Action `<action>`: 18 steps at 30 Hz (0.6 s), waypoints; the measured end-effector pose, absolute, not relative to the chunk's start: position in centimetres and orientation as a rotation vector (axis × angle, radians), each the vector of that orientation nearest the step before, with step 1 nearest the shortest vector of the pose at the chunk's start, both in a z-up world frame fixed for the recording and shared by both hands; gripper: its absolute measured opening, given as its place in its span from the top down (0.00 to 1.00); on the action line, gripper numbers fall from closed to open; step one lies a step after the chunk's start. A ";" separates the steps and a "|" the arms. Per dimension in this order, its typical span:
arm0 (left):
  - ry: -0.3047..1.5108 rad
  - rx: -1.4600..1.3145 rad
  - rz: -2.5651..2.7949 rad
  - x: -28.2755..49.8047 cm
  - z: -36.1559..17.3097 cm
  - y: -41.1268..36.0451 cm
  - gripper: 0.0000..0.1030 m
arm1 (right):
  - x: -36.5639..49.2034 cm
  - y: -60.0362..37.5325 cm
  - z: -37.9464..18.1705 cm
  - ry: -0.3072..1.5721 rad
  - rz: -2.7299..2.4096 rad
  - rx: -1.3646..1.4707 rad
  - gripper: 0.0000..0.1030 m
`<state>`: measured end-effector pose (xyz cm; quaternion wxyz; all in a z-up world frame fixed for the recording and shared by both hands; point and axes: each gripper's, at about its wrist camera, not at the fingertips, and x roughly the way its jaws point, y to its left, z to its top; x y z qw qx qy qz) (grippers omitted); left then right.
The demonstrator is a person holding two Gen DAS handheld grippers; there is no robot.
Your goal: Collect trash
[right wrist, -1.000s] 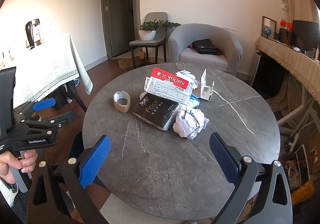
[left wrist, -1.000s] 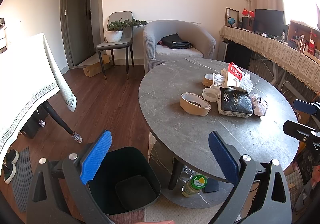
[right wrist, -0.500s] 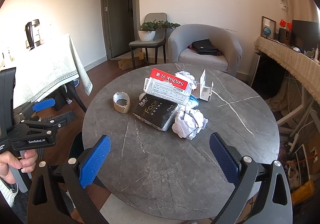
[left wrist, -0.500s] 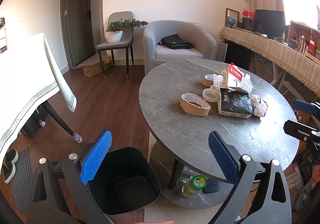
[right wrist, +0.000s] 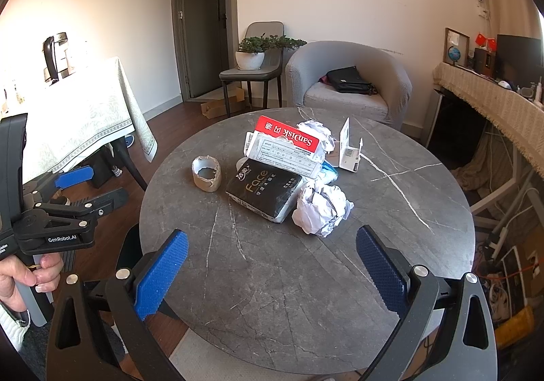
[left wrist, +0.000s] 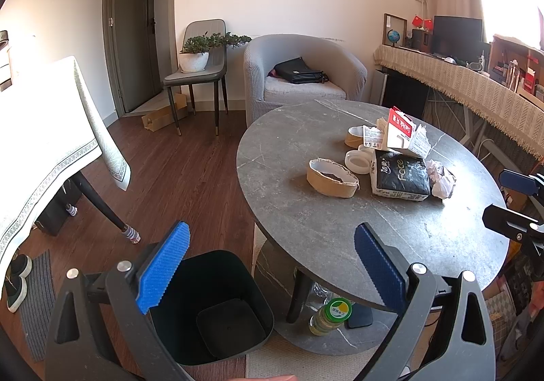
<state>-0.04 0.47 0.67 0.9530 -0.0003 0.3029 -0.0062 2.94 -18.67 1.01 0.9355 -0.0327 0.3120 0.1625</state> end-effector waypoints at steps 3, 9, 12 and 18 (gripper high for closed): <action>0.616 0.000 -0.014 0.0 0.7 0.5 0.04 | 2.9 -18.6 0.9 0.638 0.332 -0.071 0.03; 0.616 0.000 -0.013 -0.1 0.7 0.5 0.04 | 3.0 -18.7 0.8 0.639 0.335 -0.065 0.03; 0.616 0.000 -0.013 -0.1 0.6 0.5 0.04 | 3.0 -18.7 0.8 0.640 0.337 -0.064 0.03; 0.616 0.002 -0.015 0.0 0.6 0.5 0.04 | 3.0 -18.8 0.7 0.640 0.334 -0.063 0.03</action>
